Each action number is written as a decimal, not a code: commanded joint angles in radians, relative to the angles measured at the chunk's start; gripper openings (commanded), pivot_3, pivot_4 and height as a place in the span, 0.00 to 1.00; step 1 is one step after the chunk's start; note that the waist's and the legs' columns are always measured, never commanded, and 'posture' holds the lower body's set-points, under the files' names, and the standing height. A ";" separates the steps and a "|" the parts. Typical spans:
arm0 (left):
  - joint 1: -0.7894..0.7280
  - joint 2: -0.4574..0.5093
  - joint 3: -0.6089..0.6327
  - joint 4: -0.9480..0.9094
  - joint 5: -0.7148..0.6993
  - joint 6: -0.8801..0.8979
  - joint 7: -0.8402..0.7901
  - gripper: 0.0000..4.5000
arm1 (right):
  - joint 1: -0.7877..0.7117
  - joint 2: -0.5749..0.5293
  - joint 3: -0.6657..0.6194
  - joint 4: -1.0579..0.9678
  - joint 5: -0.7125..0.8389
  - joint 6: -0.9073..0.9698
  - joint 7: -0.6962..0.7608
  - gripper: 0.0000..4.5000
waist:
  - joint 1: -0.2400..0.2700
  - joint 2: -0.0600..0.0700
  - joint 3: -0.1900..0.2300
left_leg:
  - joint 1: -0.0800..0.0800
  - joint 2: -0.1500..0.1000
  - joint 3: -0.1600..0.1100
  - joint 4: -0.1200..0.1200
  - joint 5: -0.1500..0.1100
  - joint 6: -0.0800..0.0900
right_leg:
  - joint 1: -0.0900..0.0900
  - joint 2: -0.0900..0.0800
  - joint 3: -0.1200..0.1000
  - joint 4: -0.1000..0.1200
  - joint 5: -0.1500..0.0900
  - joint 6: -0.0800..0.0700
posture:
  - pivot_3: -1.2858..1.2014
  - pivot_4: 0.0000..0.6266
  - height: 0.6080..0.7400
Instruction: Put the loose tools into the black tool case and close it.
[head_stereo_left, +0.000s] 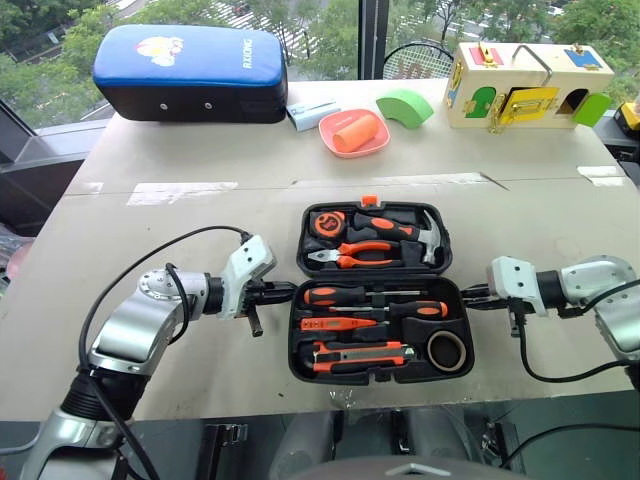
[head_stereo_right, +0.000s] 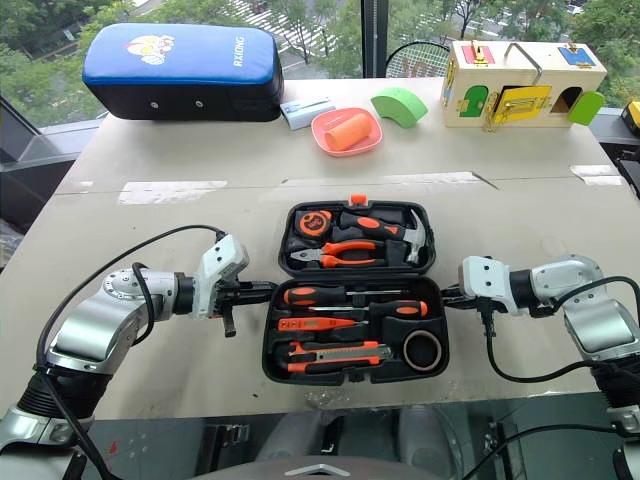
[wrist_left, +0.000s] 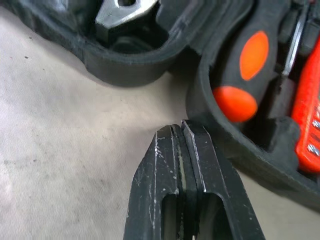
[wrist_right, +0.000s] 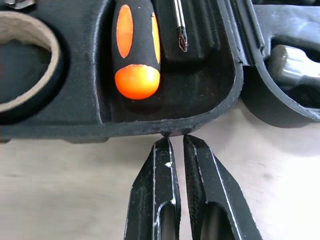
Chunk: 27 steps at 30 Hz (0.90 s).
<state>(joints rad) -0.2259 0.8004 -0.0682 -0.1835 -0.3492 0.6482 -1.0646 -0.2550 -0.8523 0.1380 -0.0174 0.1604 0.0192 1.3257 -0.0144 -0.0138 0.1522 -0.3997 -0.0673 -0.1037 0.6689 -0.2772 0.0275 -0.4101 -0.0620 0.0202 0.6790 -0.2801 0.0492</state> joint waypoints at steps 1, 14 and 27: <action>0.025 0.009 -0.016 -0.061 -0.028 -0.001 -0.030 0.00 | 0.005 -0.003 -0.017 -0.085 0.051 -0.010 0.013 0.01 | 0.000 0.000 0.000 | 0.000 0.000 0.000 0.000 0.000 0.000 | 0.000 0.000 0.000 0.000 0.000 0.000 | 0.52 0.24 0.96; 0.155 0.093 0.182 -0.028 -0.091 0.087 0.013 0.22 | 0.062 -0.103 -0.130 -0.013 0.009 0.076 -0.100 0.06 | 0.000 0.000 0.000 | 0.001 0.000 0.000 -0.001 0.000 0.000 | 0.000 0.000 0.000 0.000 0.000 0.000 | 0.52 0.24 0.96; -0.227 -0.173 0.408 0.127 -0.363 0.758 0.388 0.82 | -0.299 0.113 -0.235 -0.004 0.365 1.094 -0.442 0.62 | 0.003 -0.001 -0.001 | 0.000 0.000 -0.001 0.002 0.000 0.000 | 0.001 0.000 -0.002 0.000 0.001 0.000 | 0.52 0.24 0.96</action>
<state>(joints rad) -0.4185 0.6415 0.3036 -0.0678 -0.6897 1.3359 -0.7298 -0.5145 -0.7598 -0.0704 -0.0308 0.5013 1.0291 0.9490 -0.0111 -0.0152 0.1513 -0.4007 -0.0673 -0.1051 0.6704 -0.2771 0.0272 -0.4100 -0.0618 0.0183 0.6794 -0.2787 0.0488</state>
